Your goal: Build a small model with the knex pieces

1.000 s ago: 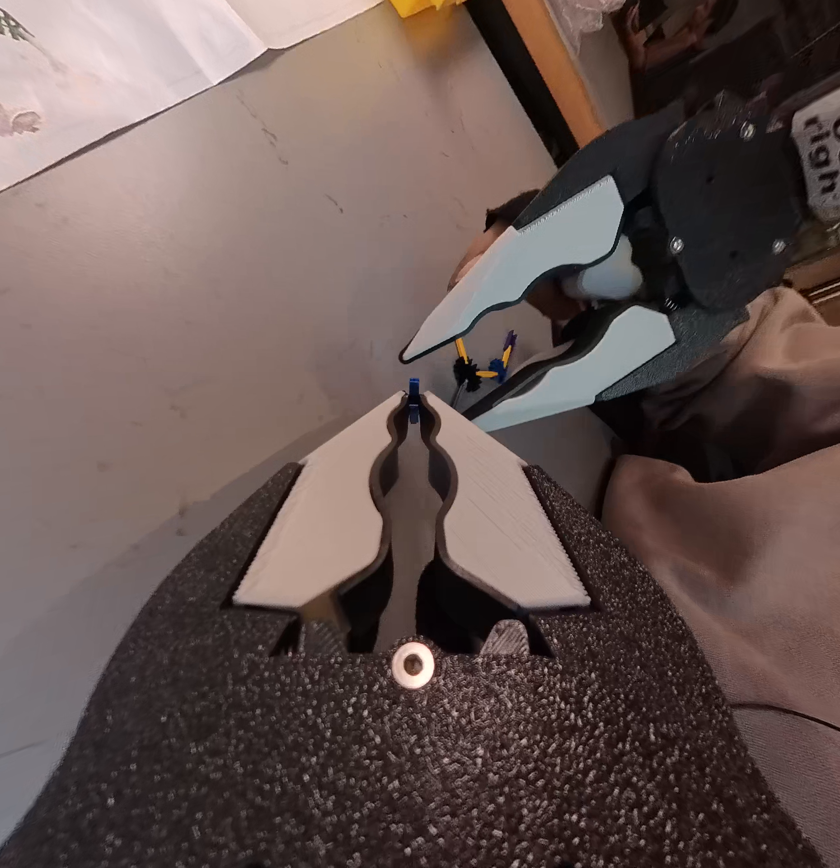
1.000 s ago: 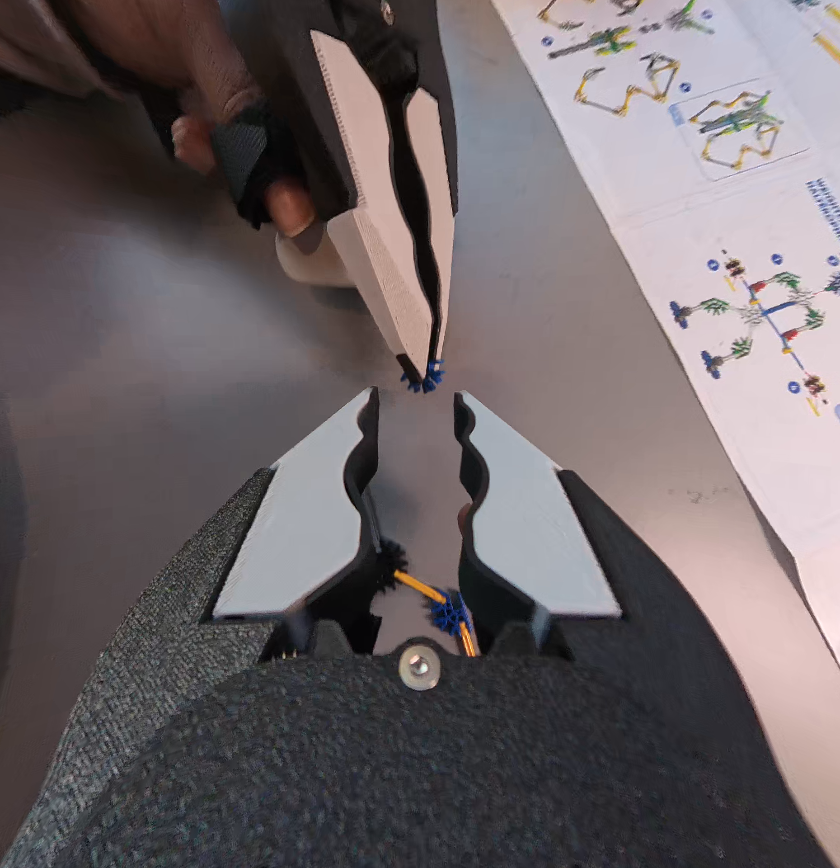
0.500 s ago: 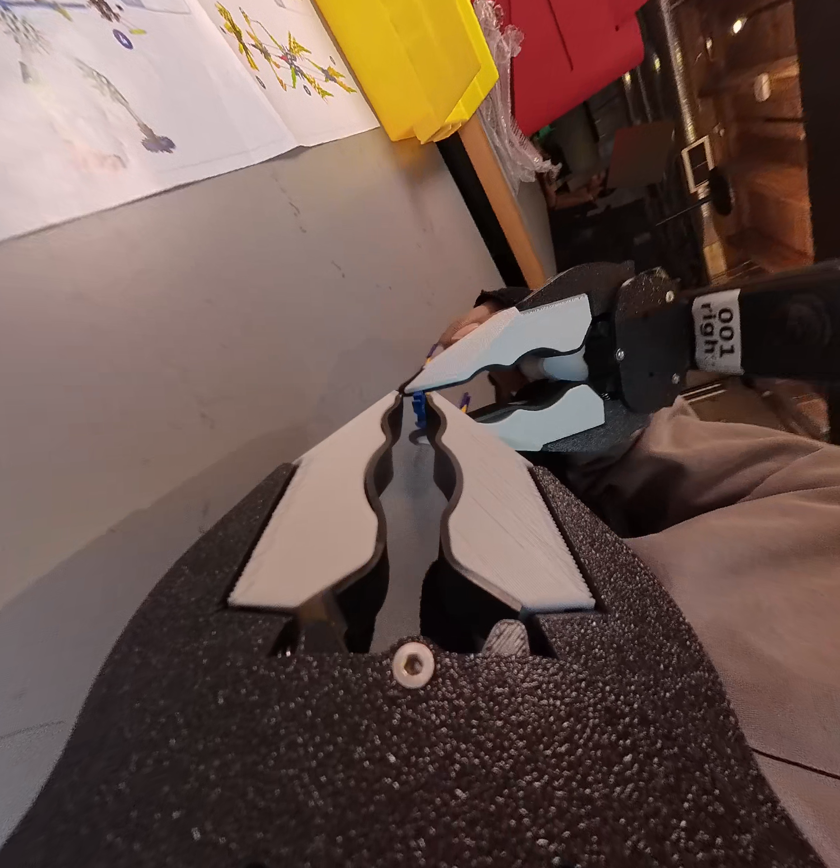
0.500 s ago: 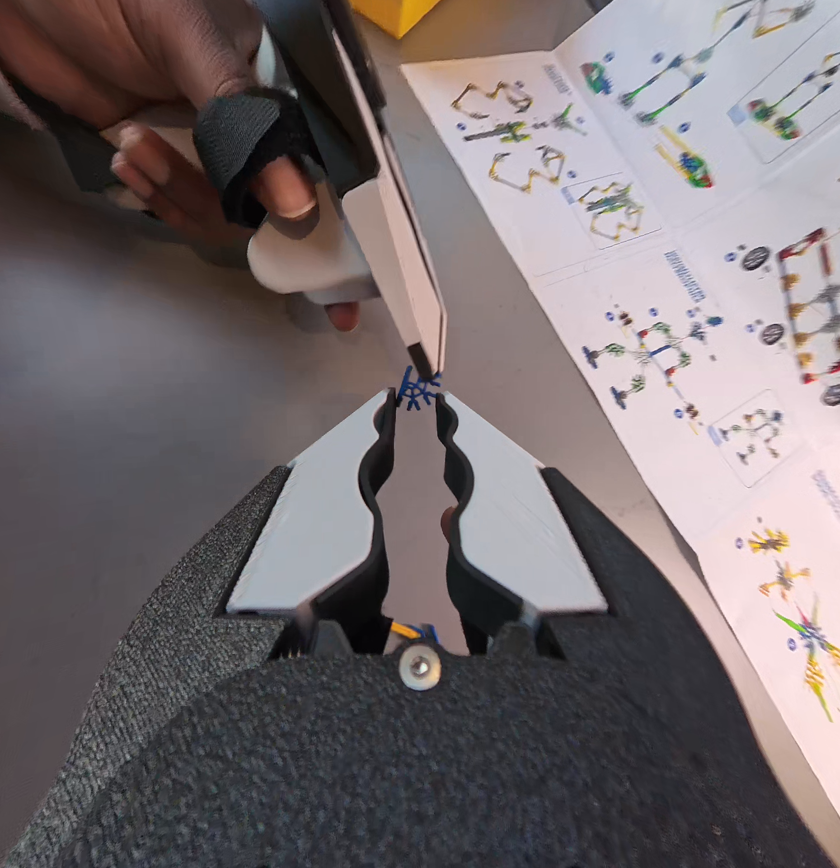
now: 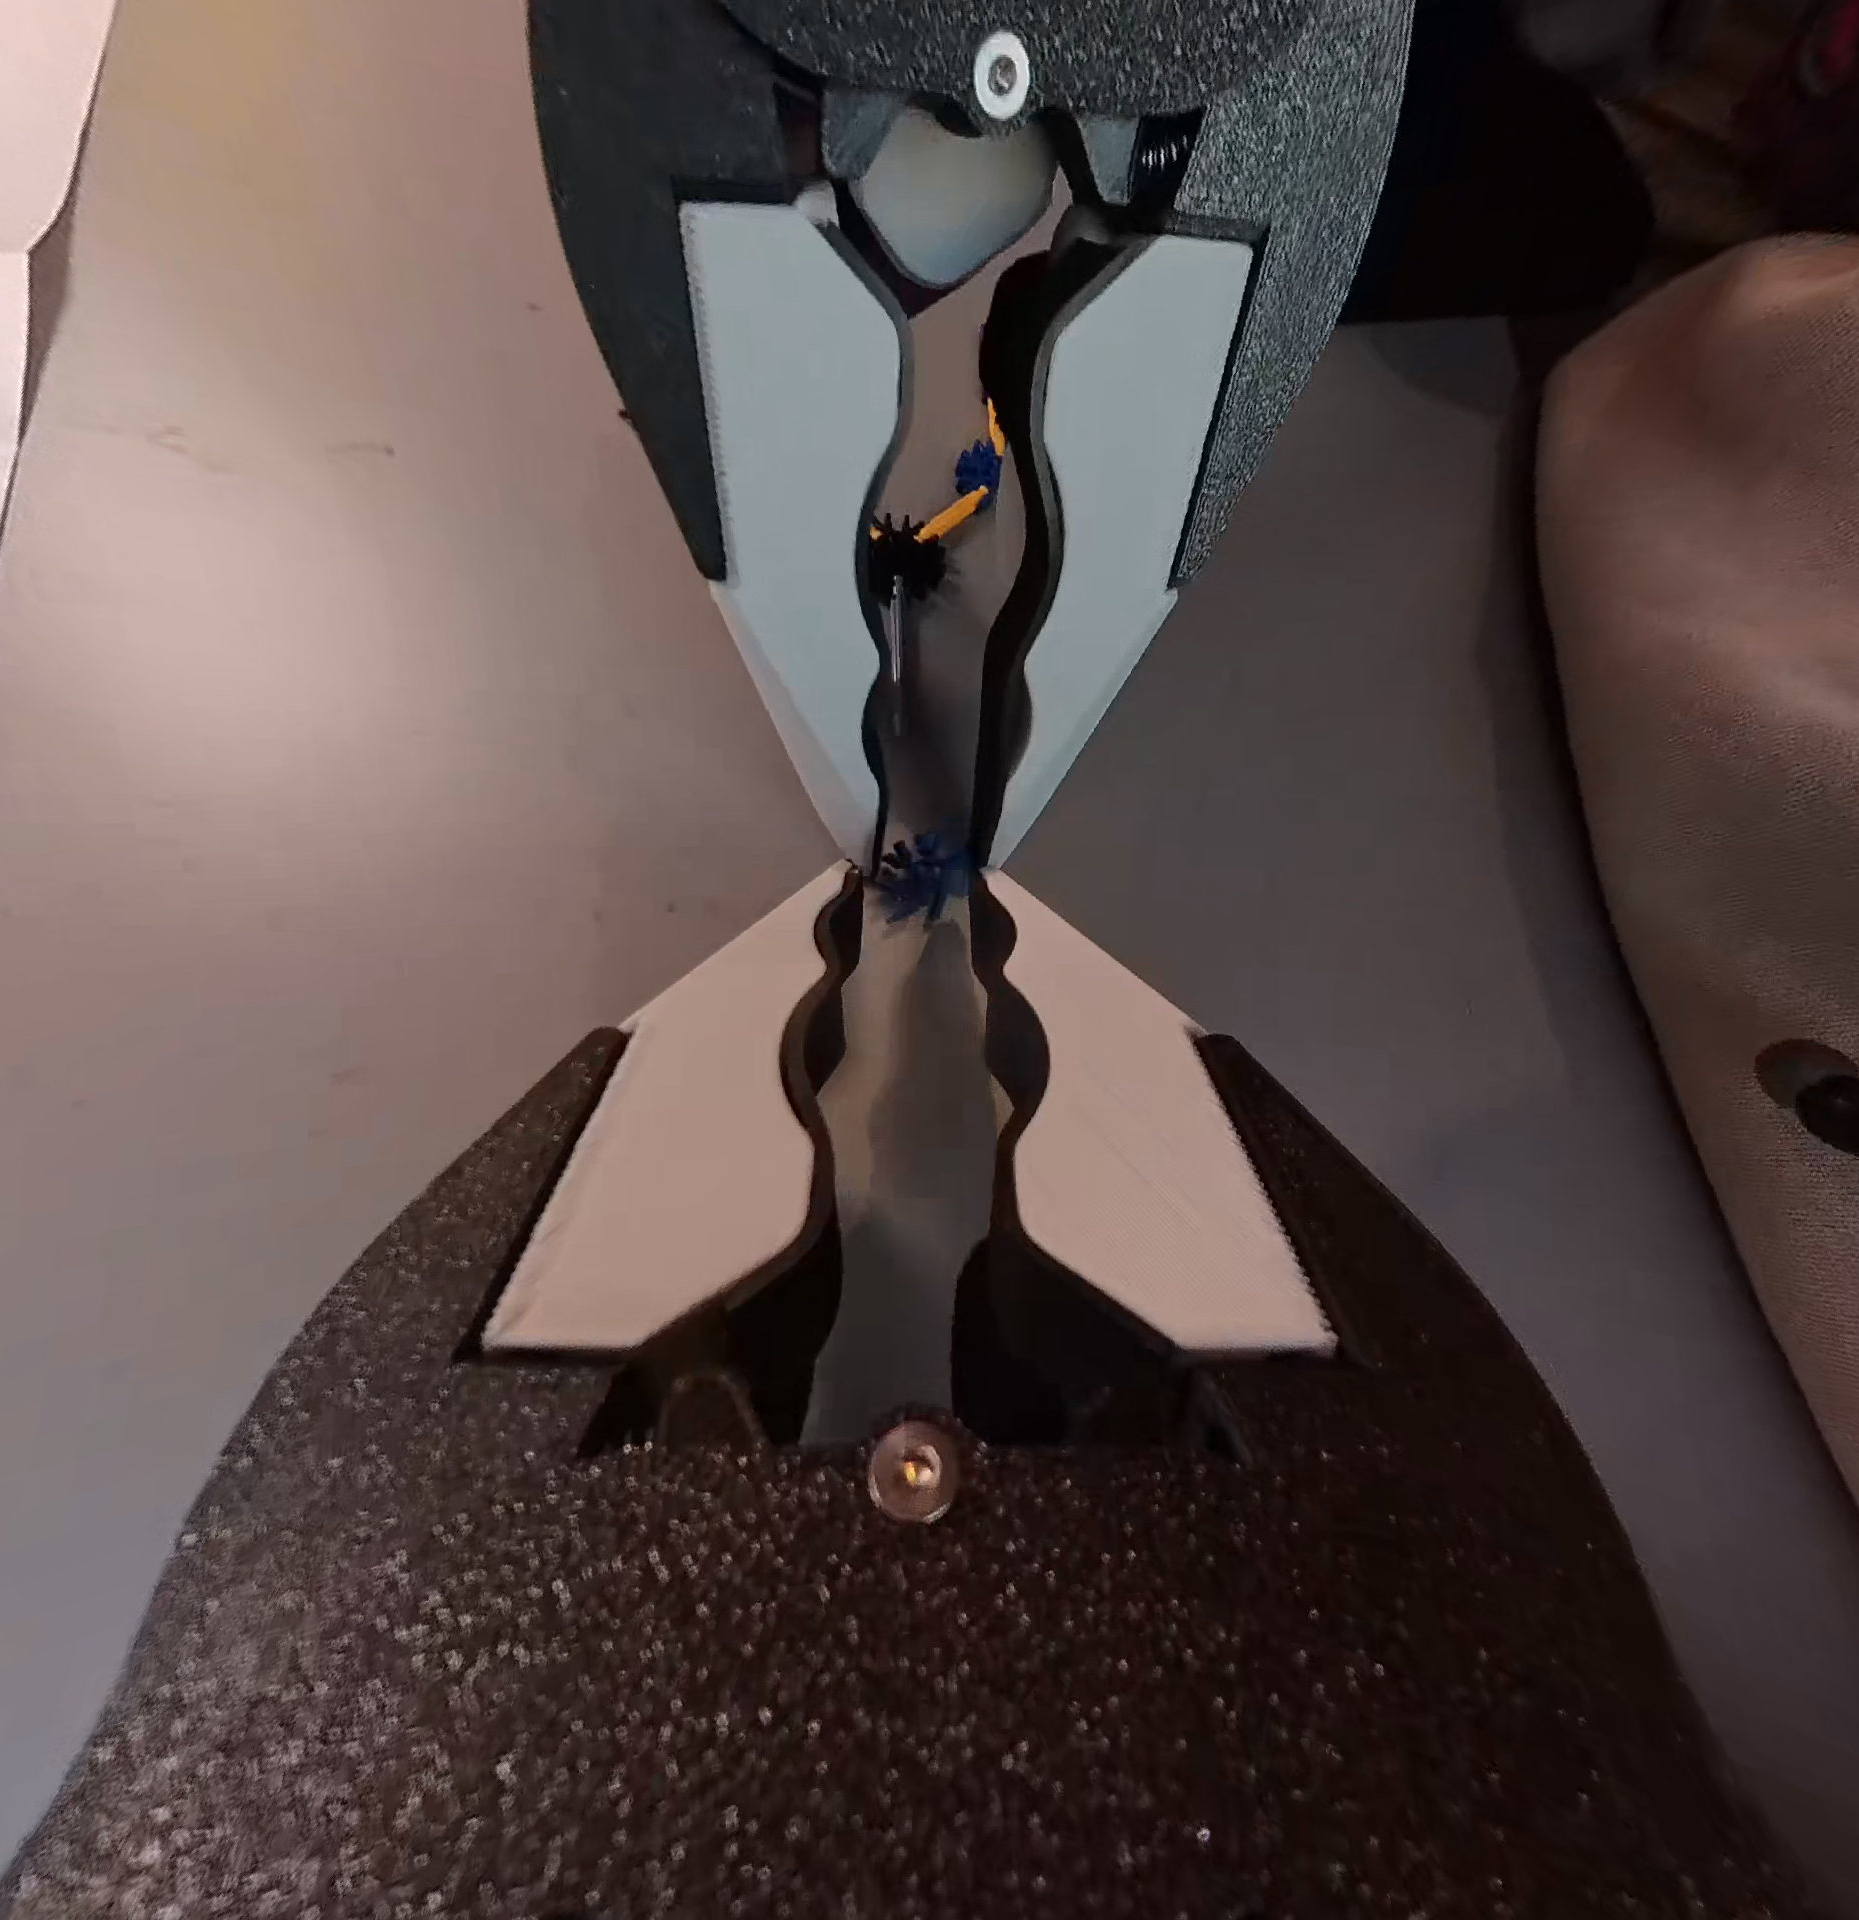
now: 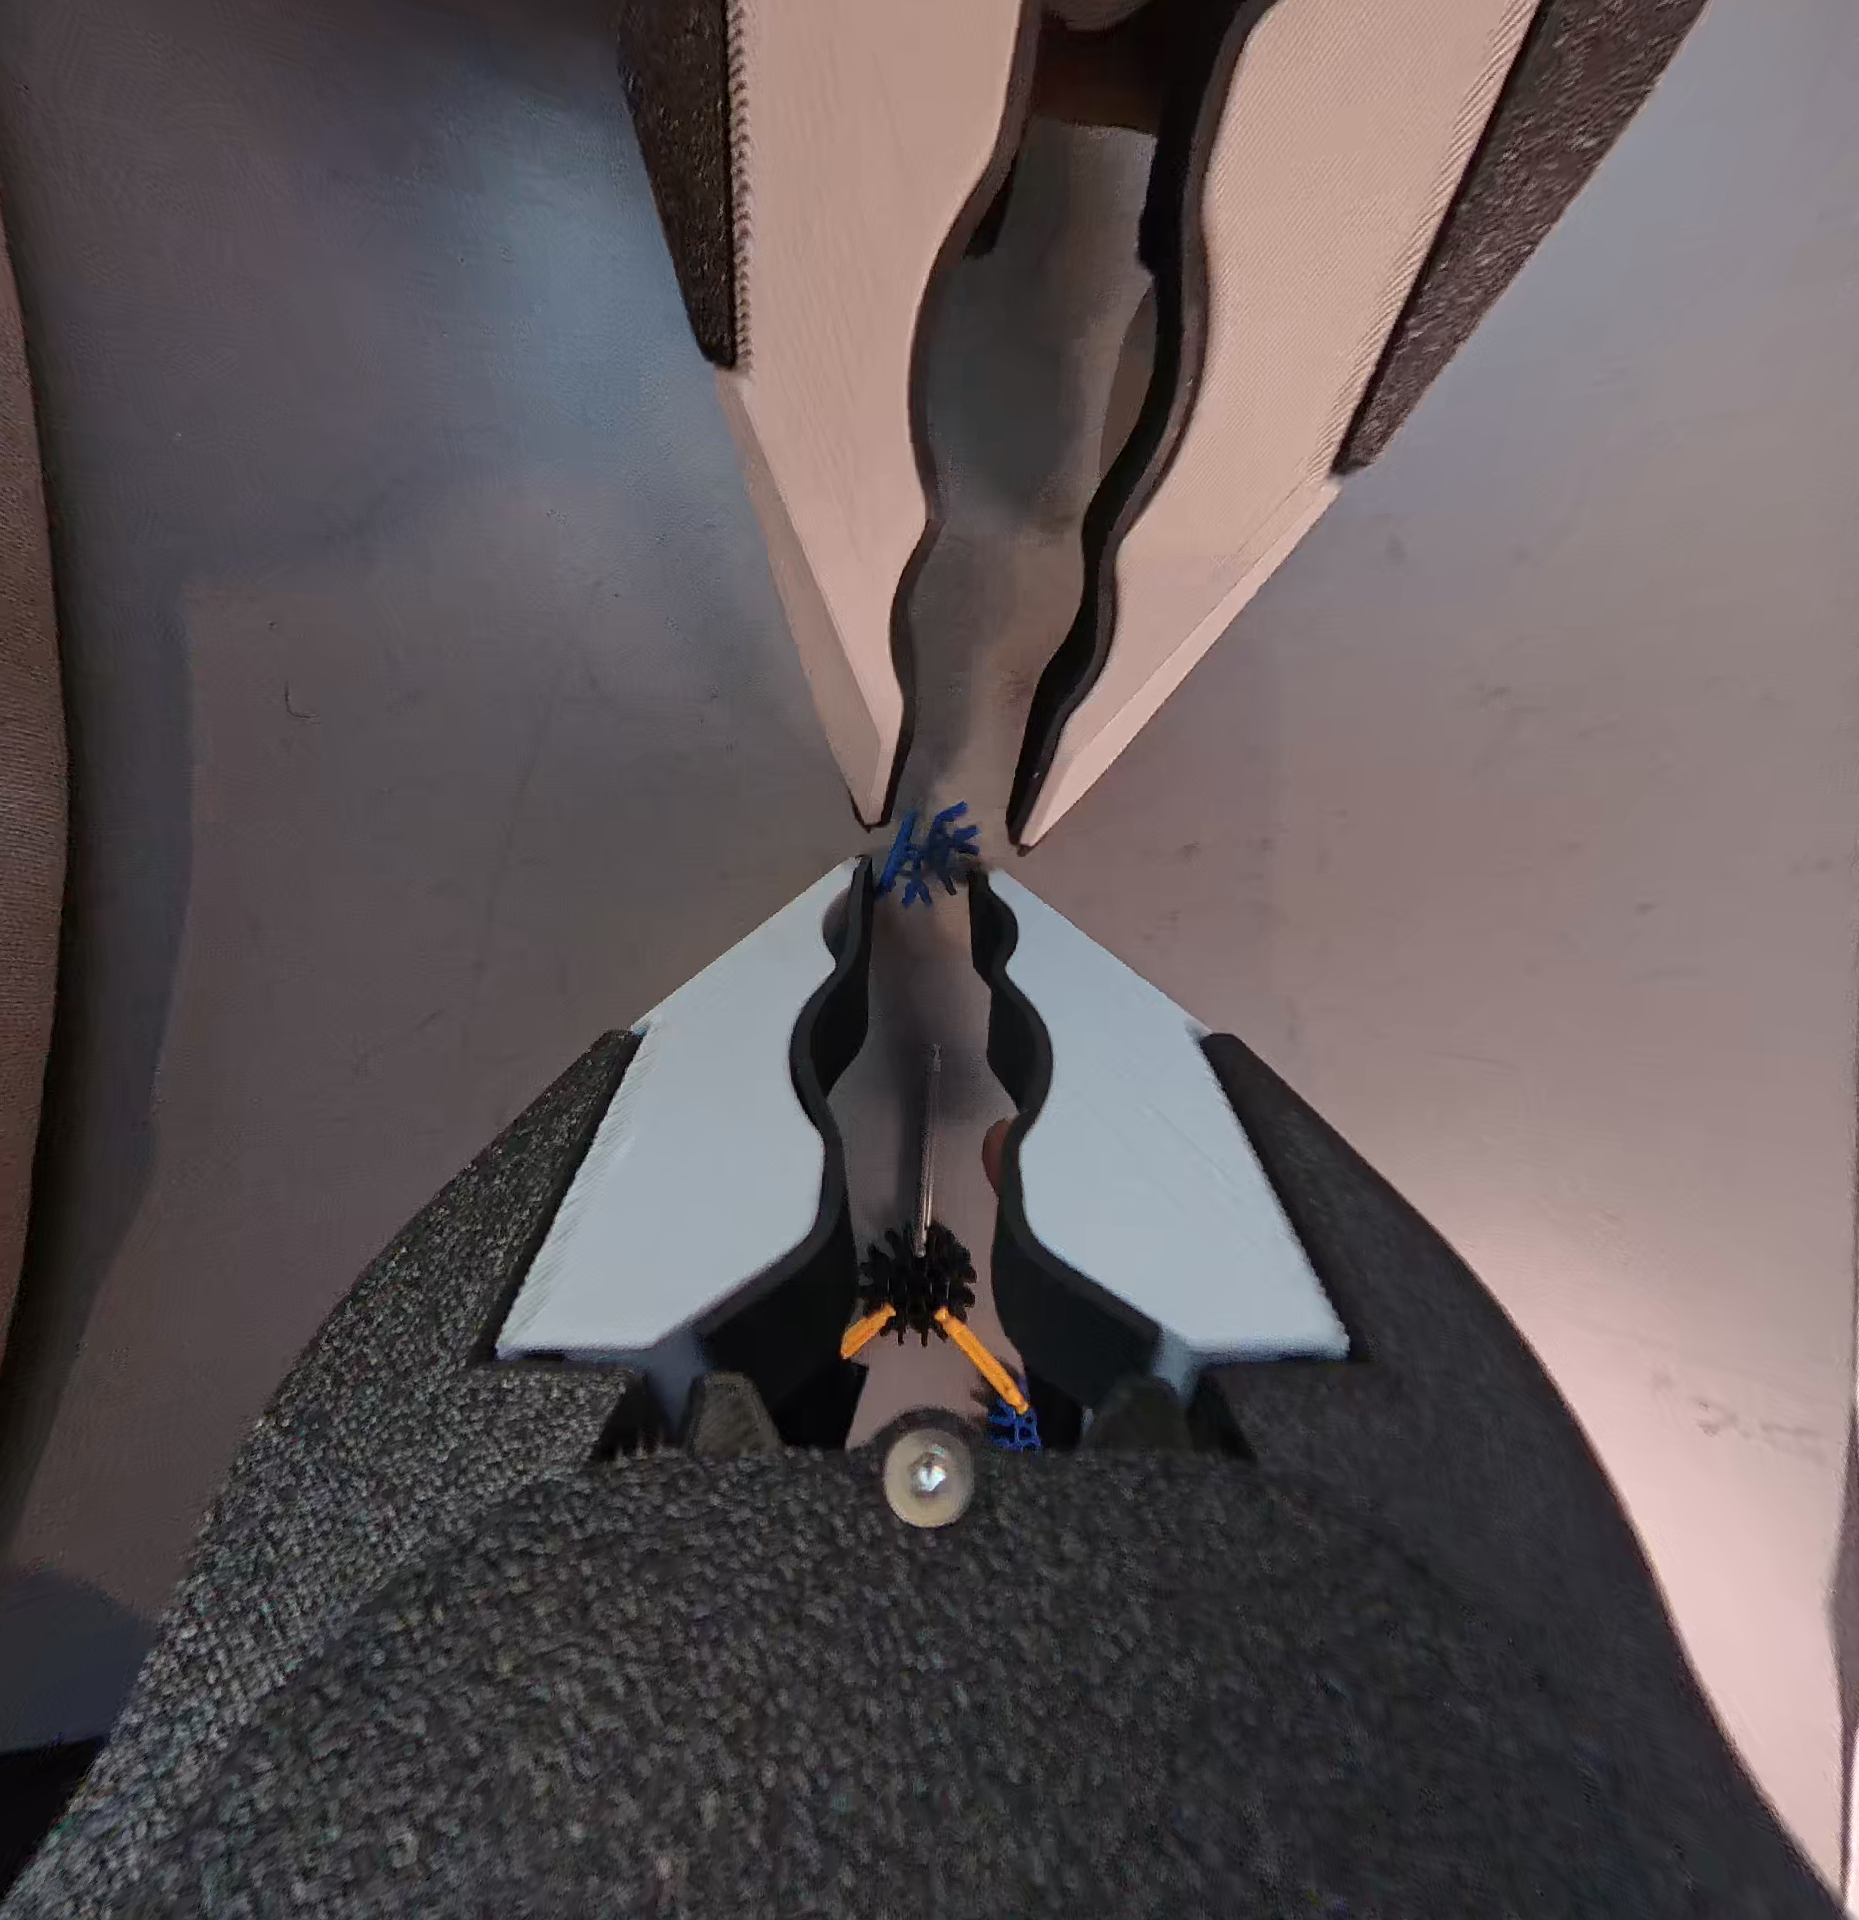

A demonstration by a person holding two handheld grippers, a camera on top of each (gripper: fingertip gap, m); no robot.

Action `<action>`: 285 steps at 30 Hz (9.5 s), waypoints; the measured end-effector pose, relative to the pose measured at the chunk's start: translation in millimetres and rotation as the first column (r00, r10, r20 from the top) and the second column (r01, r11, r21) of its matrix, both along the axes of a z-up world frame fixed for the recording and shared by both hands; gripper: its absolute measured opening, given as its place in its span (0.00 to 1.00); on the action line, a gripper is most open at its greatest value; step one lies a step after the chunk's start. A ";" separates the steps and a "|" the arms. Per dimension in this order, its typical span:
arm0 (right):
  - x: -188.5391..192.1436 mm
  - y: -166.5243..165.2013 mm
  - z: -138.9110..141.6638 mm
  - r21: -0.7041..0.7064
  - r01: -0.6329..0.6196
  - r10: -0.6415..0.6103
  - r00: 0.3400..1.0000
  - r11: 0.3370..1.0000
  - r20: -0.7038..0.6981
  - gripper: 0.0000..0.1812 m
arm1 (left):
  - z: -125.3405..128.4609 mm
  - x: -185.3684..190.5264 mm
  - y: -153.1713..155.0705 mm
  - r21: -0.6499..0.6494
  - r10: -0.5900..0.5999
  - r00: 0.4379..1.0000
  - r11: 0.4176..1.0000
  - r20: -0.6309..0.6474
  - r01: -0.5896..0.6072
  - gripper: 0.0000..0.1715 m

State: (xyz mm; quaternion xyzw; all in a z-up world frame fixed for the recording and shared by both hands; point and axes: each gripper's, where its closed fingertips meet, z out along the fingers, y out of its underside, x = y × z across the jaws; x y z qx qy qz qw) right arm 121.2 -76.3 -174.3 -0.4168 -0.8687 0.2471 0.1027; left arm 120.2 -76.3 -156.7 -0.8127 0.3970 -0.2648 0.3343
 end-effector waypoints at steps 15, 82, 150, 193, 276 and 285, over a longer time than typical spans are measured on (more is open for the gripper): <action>62.9 50.0 10.6 0.109 0.150 -0.138 0.984 0.983 -0.112 0.10 | -15.9 -0.3 -0.6 0.039 -0.019 0.990 0.999 -0.139 0.025 0.07; 28.2 16.7 34.6 -0.017 0.152 -0.152 0.988 0.988 0.006 0.12 | -2.5 17.3 13.2 0.188 0.021 0.994 0.982 -0.108 -0.001 0.02; 36.4 3.0 3.9 0.038 -0.047 0.044 0.996 0.998 0.074 0.00 | -14.2 16.4 -10.4 0.097 -0.235 0.965 0.964 -0.117 0.247 0.09; 28.0 1.3 12.2 0.059 0.082 -0.080 0.996 0.995 -0.033 0.09 | -16.8 8.5 -9.1 0.080 -0.170 0.978 0.980 -0.118 0.180 0.09; 25.6 25.8 4.4 -0.063 0.251 -0.248 0.968 0.966 0.043 0.06 | -10.8 -1.3 14.9 0.248 -0.014 0.987 0.967 -0.157 0.053 0.03; 49.5 66.2 37.1 -0.087 0.322 -0.331 0.933 0.943 -0.140 0.11 | -5.5 -19.1 20.0 0.232 0.037 0.991 0.973 -0.132 -0.006 0.05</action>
